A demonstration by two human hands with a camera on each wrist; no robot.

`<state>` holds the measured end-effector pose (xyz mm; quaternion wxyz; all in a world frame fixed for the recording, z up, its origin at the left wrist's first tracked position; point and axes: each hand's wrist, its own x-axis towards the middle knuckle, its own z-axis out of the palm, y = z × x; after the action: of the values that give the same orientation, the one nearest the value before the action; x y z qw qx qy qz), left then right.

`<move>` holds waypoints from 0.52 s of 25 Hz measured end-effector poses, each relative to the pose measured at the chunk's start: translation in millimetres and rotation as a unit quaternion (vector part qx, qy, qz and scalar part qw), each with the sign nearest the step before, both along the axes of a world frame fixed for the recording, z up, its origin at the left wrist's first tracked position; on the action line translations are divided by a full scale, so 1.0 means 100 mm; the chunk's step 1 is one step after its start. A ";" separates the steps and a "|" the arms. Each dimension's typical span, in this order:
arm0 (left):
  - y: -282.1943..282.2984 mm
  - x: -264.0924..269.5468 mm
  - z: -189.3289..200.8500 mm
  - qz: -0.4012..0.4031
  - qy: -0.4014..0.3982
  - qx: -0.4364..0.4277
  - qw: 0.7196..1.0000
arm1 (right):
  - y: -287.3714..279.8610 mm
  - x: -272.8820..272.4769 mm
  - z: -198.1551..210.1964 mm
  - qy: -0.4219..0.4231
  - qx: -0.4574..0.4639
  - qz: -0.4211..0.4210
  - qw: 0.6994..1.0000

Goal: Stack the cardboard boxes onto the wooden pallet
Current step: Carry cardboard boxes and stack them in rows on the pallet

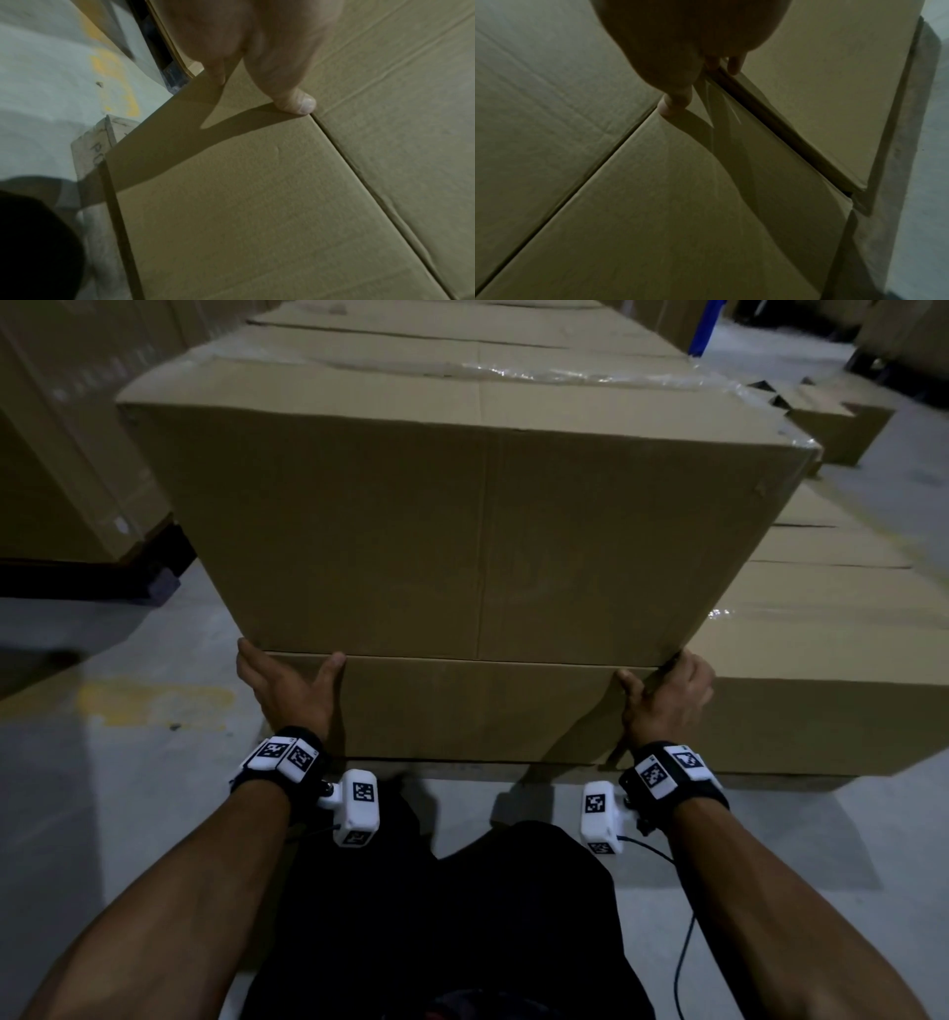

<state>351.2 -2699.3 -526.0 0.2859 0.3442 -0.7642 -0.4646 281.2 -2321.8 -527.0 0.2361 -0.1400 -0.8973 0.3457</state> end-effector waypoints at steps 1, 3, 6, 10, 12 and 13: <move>0.00 0.00 0.00 0.001 0.000 0.001 1.000 | 0.01 0.00 0.00 -0.002 0.000 0.001 1.000; -0.01 -0.01 0.00 0.003 -0.003 0.003 1.000 | 0.01 0.00 -0.01 -0.008 0.002 0.004 1.000; -0.02 -0.02 0.00 0.001 -0.002 0.005 1.000 | 0.00 -0.01 -0.01 -0.021 0.005 0.000 1.000; -0.02 -0.01 -0.01 -0.001 -0.013 0.010 1.000 | -0.02 0.00 0.00 -0.028 0.009 -0.002 1.000; -0.04 0.00 0.01 -0.006 -0.020 0.005 1.000 | -0.03 0.03 0.01 -0.034 0.007 0.001 0.999; -0.04 0.01 0.02 -0.009 -0.024 0.006 1.000 | -0.03 0.04 0.02 -0.040 0.006 0.002 0.999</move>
<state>351.8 -2703.3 -524.2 0.2611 0.3504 -0.7711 -0.4630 285.0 -2325.3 -524.9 0.2006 -0.1507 -0.9082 0.3351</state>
